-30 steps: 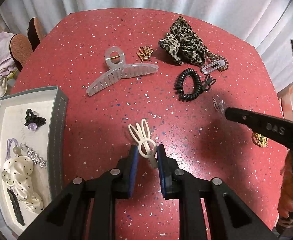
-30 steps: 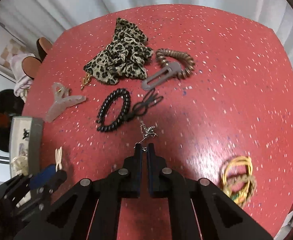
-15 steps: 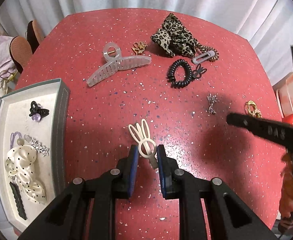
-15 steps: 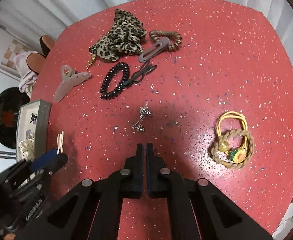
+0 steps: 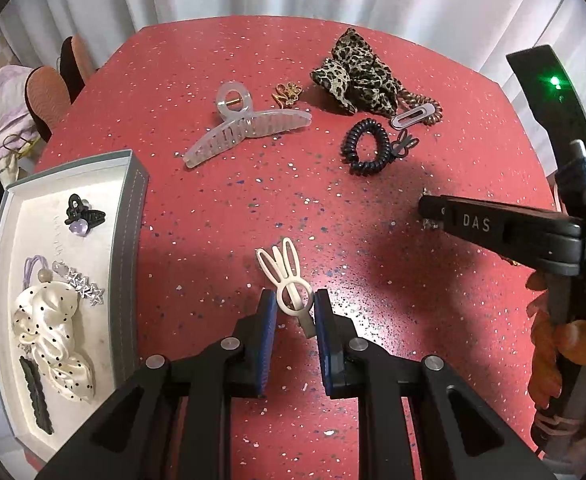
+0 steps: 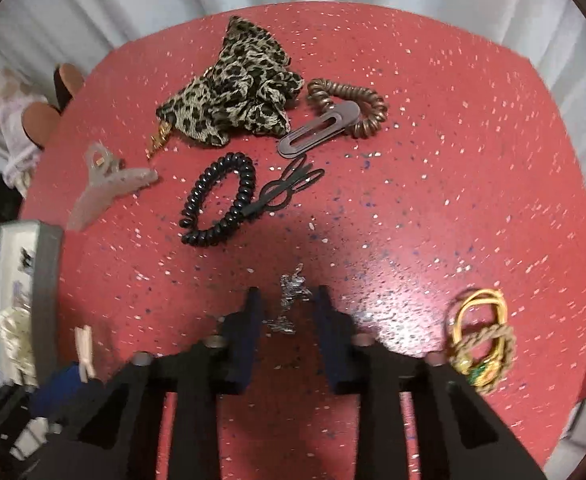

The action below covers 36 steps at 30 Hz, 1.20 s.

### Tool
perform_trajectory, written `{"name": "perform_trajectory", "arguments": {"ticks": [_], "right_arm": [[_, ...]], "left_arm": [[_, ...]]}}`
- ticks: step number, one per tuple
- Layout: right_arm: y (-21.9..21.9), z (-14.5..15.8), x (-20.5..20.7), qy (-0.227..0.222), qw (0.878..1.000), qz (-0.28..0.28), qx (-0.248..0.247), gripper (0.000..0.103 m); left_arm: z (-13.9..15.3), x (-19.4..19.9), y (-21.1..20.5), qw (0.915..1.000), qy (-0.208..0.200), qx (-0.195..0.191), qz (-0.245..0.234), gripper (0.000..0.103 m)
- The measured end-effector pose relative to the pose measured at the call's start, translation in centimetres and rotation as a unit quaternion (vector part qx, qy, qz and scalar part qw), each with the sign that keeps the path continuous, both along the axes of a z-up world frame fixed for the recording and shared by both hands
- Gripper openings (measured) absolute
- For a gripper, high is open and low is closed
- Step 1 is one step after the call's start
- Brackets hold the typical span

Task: Organize jewelry
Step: 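Grasp the small silver charm with the right gripper while the left holds the bunny clip, then carry the bunny clip and silver charm over the white tray with both grippers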

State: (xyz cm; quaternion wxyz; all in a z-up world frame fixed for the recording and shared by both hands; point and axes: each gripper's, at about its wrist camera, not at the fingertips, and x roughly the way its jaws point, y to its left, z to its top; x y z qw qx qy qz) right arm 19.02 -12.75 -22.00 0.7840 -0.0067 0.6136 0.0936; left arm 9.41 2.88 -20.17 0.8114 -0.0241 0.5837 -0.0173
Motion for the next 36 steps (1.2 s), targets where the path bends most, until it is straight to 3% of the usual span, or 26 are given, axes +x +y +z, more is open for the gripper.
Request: {"name": "perform_trajectory", "arguments": {"ticks": [10,22,36], "right_arm": [[-1.6,2.1,-1.9,-0.003,0.998,-0.011,0.063,0.015],[-2.0,7.9,-4.6,-0.01,0.995,-0.008,0.1,0.015],[5.4,12.6,-7.5,-0.019,0.99,0.051,0.129,0.015]], "left_arm": [[0.7,-0.2,0.1,1.0,-0.001,0.002,0.0,0.021],[4.5,-1.5,1.5,0.9998,-0.016,0.002,0.012,0.021],[8.2,-5.0,7.6,0.9976,-0.034,0.002,0.06,0.021]]}}
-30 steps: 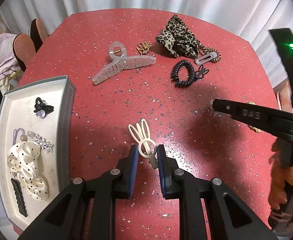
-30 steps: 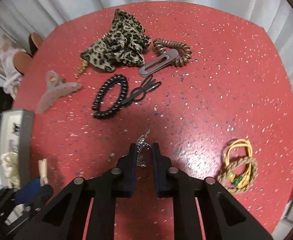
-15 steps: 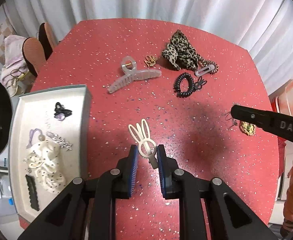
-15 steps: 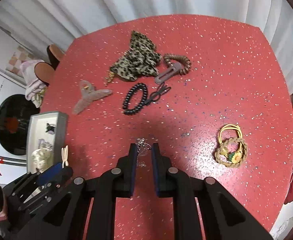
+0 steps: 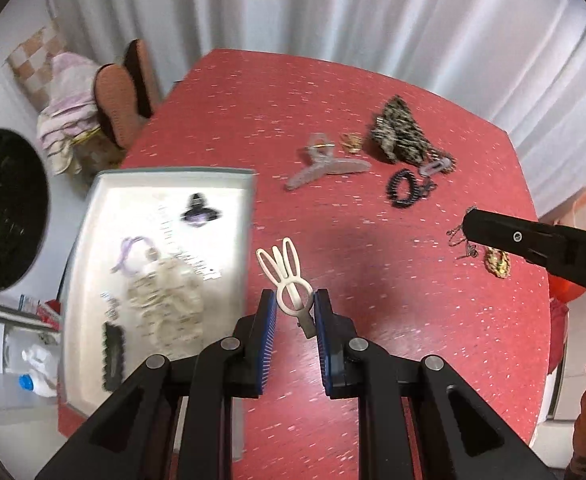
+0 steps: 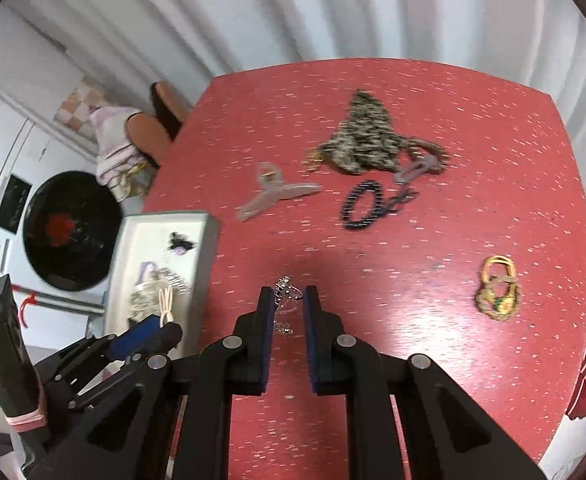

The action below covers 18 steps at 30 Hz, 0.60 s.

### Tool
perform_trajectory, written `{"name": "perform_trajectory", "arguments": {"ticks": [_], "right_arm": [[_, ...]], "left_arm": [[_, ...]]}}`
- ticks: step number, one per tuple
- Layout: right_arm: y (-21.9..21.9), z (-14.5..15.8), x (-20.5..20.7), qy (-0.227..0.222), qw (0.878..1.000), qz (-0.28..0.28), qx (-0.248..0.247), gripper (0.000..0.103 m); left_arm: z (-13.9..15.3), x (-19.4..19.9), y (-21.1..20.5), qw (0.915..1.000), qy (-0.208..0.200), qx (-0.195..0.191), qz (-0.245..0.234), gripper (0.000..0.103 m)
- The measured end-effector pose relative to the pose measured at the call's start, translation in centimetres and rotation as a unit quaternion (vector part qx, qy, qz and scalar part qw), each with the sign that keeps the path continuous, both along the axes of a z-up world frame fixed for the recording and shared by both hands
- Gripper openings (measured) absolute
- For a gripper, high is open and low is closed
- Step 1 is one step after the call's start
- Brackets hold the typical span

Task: Organize jewelry
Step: 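Carry the bunny clip and silver charm over the white tray with both grippers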

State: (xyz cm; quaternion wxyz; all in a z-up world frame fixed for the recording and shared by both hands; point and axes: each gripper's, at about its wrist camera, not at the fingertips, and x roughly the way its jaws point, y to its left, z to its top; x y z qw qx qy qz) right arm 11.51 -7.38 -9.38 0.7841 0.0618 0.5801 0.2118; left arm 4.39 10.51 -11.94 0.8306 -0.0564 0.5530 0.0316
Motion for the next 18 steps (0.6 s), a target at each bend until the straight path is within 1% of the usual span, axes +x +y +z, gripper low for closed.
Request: {"name": "perform_trajectory", "arguments": {"ticks": [5,9,14,18], "right_arm": [[4.7,0.5,-1.2,0.001,0.999,0.039,0.012,0.015],[8.5,0.0,-2.2,0.009,0.997,0.073,0.02,0.015],[12.8,-1.9,-4.0,0.033,0.993,0.111,0.023,0.015],[15.4,-4.5,-5.4,0.063,0.989,0.133,0.019,0.015]], "left_arm": [[0.3,-2.4,4.1,0.9992,0.002,0.006,0.038,0.021],[-0.5,-4.5,7.6,0.9971,0.013,0.013,0.074,0.021],[-2.8,-6.8,10.9,0.9936,0.038,0.018,0.105,0.021],[-4.9,-8.2,12.9,0.9905,0.057,0.016,0.124,0.021]]}}
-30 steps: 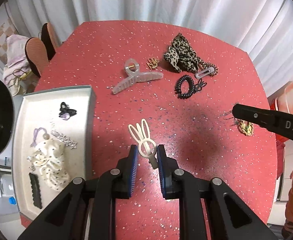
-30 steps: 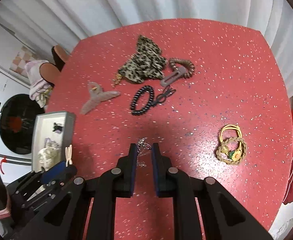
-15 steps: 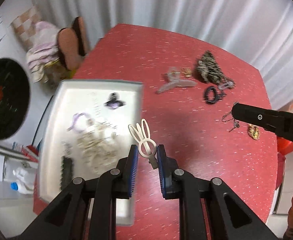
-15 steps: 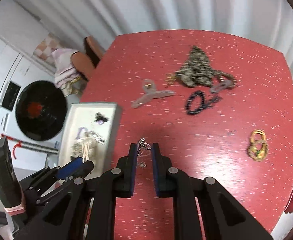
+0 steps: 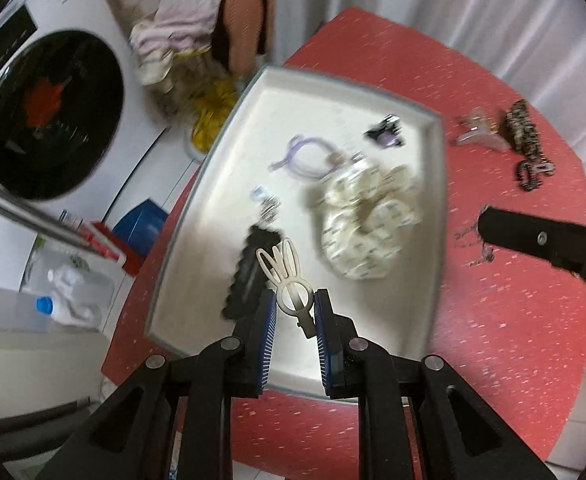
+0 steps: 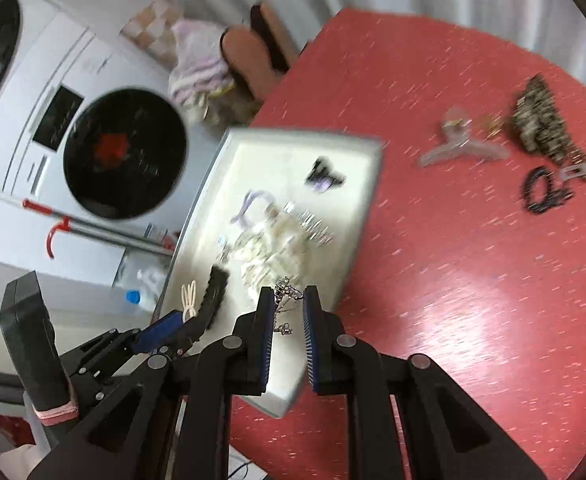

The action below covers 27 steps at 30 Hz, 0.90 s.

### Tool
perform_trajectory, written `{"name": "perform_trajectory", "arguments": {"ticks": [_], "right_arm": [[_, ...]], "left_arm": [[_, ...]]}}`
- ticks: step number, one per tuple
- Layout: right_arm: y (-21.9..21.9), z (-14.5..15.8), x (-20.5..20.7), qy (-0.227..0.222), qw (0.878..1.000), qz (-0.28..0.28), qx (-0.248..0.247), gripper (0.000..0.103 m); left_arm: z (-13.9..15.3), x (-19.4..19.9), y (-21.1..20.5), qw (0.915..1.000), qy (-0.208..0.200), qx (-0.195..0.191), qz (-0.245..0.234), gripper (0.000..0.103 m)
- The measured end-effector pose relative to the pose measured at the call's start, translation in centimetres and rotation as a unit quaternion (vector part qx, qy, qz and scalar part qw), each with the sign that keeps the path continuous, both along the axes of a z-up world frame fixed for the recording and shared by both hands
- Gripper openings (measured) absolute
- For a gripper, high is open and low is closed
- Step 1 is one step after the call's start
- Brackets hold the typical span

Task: Organize jewelry
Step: 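Carry the bunny clip and silver charm over the white tray with both grippers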

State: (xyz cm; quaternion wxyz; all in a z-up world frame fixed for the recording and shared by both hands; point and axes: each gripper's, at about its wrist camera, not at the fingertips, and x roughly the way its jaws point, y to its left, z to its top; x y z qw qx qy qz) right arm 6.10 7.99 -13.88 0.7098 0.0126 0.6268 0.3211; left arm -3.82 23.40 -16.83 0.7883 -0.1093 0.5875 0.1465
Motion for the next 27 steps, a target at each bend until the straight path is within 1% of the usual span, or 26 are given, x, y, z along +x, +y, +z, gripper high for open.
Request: {"name": "perform_trajectory", "arguments": {"ticks": [6,12,18,22,24,26,27], "right_arm": [[3.0,-3.9,-1.3,0.036,0.999,0.022,-0.015,0.015],[4.6,-7.3,-1.2,0.058,0.997,0.028,-0.04,0.015],[5.2,-9.2,-1.0,0.074,0.995,0.036,-0.062,0.016],[5.2,-9.5,-0.8,0.081,0.994,0.033,-0.064,0.017],[5.2,-9.2,-0.6,0.079,0.994,0.032,-0.063,0.021],[4.8,-8.5,-0.5,0.077,0.995,0.03,-0.057,0.034],[4.7,-8.2,-0.5,0.075,0.995,0.03,-0.054,0.036]], "left_arm": [[-2.5,-0.6,1.5,0.9999,0.013,-0.006,0.008,0.021],[-4.3,-0.2,2.0,0.9997,0.024,-0.008,0.006,0.021],[-5.0,0.0,2.1,0.9996,0.029,-0.006,0.003,0.021],[-5.1,0.0,2.4,0.9994,0.034,-0.006,0.004,0.021],[-5.0,0.0,2.5,0.9994,0.035,-0.004,0.004,0.021],[-4.7,-0.1,2.5,0.9994,0.035,0.0,0.003,0.021],[-4.7,-0.1,2.6,0.9994,0.035,0.002,0.003,0.021]]}}
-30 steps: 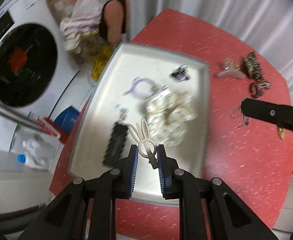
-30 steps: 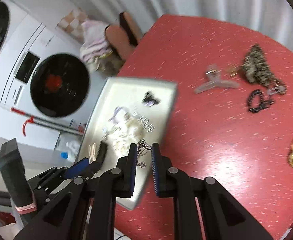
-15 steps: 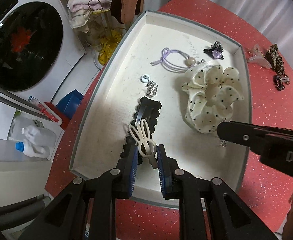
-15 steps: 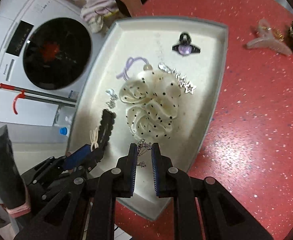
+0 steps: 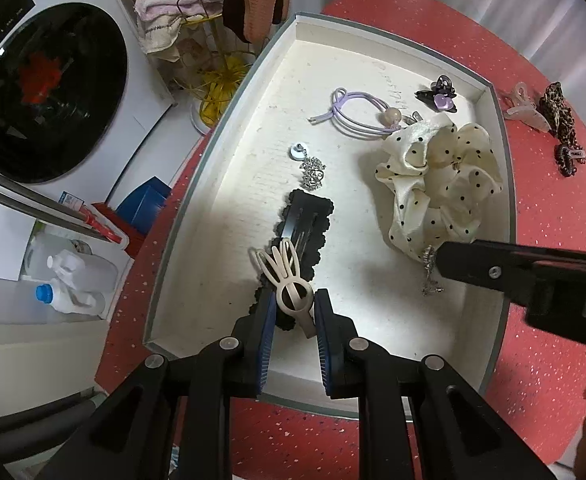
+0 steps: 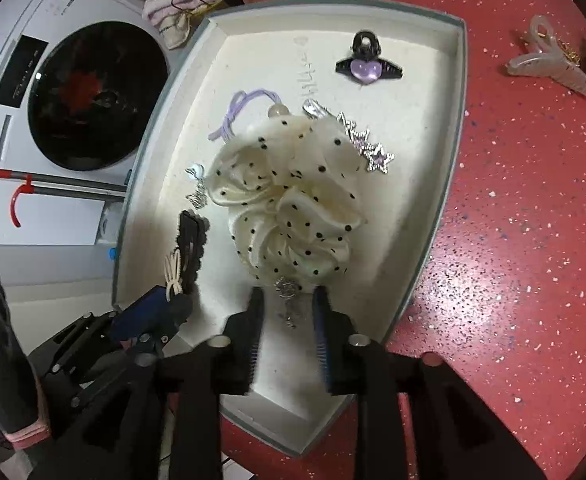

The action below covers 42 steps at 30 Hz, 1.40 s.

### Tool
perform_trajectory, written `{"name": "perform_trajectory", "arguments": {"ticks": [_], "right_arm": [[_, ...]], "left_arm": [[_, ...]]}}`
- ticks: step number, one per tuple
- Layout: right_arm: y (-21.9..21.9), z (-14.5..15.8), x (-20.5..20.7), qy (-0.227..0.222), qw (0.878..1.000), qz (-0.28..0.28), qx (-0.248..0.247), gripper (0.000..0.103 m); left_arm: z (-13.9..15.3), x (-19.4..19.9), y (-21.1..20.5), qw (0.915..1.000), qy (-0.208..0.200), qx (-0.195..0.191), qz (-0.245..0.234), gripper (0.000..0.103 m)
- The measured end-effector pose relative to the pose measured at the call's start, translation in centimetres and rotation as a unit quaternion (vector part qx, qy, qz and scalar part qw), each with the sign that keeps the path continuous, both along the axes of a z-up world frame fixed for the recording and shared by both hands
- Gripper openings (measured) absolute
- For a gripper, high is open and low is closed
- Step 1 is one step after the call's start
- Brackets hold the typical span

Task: Organize jewelry

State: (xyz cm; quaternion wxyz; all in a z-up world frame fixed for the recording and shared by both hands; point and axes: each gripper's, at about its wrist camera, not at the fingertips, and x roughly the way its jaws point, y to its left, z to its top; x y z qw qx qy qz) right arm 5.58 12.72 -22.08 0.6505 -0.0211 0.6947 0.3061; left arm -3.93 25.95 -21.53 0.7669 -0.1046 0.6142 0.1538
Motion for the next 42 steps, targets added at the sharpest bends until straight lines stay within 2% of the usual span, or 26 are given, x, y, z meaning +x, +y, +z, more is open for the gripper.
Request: {"name": "perform_trajectory", "arguments": {"ticks": [4,5,6,7,8,9,15,22,25,28,31,42], "right_arm": [[-0.6,1.6,-0.1,-0.011,1.0,-0.004,0.008,0.037],[-1.0,2.1,-0.2,-0.014,1.0,-0.005,0.01,0.037],[-1.3,2.5,-0.3,-0.017,1.0,-0.007,0.011,0.037],[-1.6,2.8,-0.4,-0.02,1.0,-0.01,0.011,0.037],[-1.9,3.0,-0.3,-0.022,1.0,-0.013,0.01,0.037],[-2.2,3.3,-0.3,-0.024,1.0,-0.016,0.01,0.037],[-3.6,5.2,-0.4,-0.037,0.999,-0.023,0.002,0.038],[-4.1,7.2,-1.3,-0.057,0.998,-0.017,-0.014,0.052],[-4.3,8.2,-1.9,-0.066,0.998,-0.011,-0.022,0.061],[-4.4,9.1,-2.4,-0.079,0.996,-0.005,-0.033,0.064],[-4.7,10.5,-2.9,-0.098,0.994,-0.001,-0.039,0.084],[-5.4,15.8,-4.5,-0.193,0.979,0.008,-0.059,0.088]], "left_arm": [[0.7,-0.1,-0.1,1.0,-0.001,0.001,0.002,0.022],[0.9,-0.2,-0.1,1.0,-0.002,0.001,0.002,0.03],[1.1,-0.3,-0.1,1.0,-0.002,0.002,0.004,0.07],[1.4,-0.4,-0.2,0.9999,-0.004,0.005,0.008,0.09],[1.9,-0.7,-0.2,0.9997,-0.015,0.014,0.016,0.102],[2.6,-0.9,-0.4,0.9992,-0.026,0.023,0.017,0.102],[4.0,-1.3,-0.8,0.9996,-0.018,0.016,0.014,0.102],[6.1,-2.5,-1.2,0.9993,-0.023,0.022,0.02,0.102],[7.0,-3.0,-1.3,0.9991,-0.023,0.027,0.024,0.102],[8.3,-3.5,-1.5,0.9985,-0.028,0.039,0.026,0.102],[9.4,-3.9,-1.7,0.9985,-0.035,0.032,0.028,0.102],[14.2,-5.3,-2.4,0.9951,-0.064,0.058,0.048,0.102]]}}
